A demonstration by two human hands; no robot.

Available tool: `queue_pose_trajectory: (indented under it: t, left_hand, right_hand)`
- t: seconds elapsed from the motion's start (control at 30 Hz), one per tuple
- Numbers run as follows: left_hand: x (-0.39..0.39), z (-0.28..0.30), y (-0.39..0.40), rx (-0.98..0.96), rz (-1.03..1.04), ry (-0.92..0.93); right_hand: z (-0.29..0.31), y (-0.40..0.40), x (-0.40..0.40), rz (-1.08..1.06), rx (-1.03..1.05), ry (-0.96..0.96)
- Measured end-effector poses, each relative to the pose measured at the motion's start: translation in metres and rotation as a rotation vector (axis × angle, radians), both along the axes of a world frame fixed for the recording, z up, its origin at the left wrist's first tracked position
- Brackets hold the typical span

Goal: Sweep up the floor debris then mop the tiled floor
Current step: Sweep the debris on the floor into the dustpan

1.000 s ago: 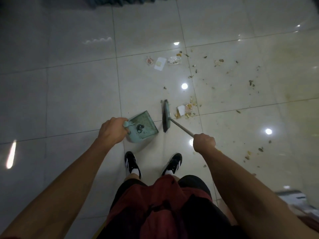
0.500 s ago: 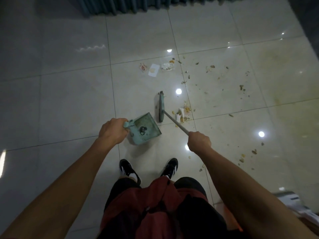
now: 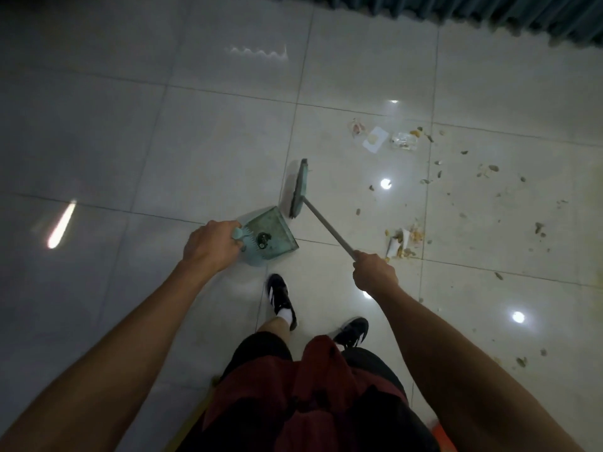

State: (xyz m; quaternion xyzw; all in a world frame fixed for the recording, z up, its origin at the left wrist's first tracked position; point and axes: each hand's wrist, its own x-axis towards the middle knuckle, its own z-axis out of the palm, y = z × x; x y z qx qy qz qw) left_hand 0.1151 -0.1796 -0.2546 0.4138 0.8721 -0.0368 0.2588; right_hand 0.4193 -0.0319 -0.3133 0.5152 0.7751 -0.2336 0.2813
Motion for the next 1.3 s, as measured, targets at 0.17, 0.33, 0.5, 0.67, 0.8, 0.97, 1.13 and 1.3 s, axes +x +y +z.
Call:
queue_pose_trajectory:
  t: [0.17,0.33,0.5,0.67,0.8,0.97,1.13,1.3]
  left_hand:
    - [-0.064,-0.008,-0.009,0.000,0.062,-0.006]
    - [-0.093,-0.011,-0.002,0.001,0.054,-0.041]
    - [-0.096,-0.014,0.015,-0.016,0.031,-0.031]
    - [-0.079,-0.011,0.030,-0.016,0.009,0.003]
    - [-0.044,-0.007,0.050,-0.003,-0.047,0.001]
    - [0.014,0.001,0.082,-0.008,-0.139,0.013]
    - [0.076,0.005,0.120,-0.023,-0.233,-0.003]
    - [0.138,0.009,0.157,-0.007,-0.311,-0.051]
  right_hand:
    - [-0.011,-0.002,-0.080,0.038,-0.026,0.003]
    - [-0.018,-0.003,-0.120,0.091,-0.045,-0.028]
    - [-0.017,0.001,-0.121,0.084,-0.037,-0.064]
    - [-0.015,0.014,-0.094,0.003,-0.071,-0.100]
    - [-0.012,0.022,-0.050,-0.029,-0.052,-0.101]
    - [-0.003,0.033,0.019,-0.101,-0.050,-0.113]
    - [0.001,0.042,0.103,-0.216,-0.028,-0.140]
    - [0.004,0.048,0.176,-0.334,0.011,-0.136]
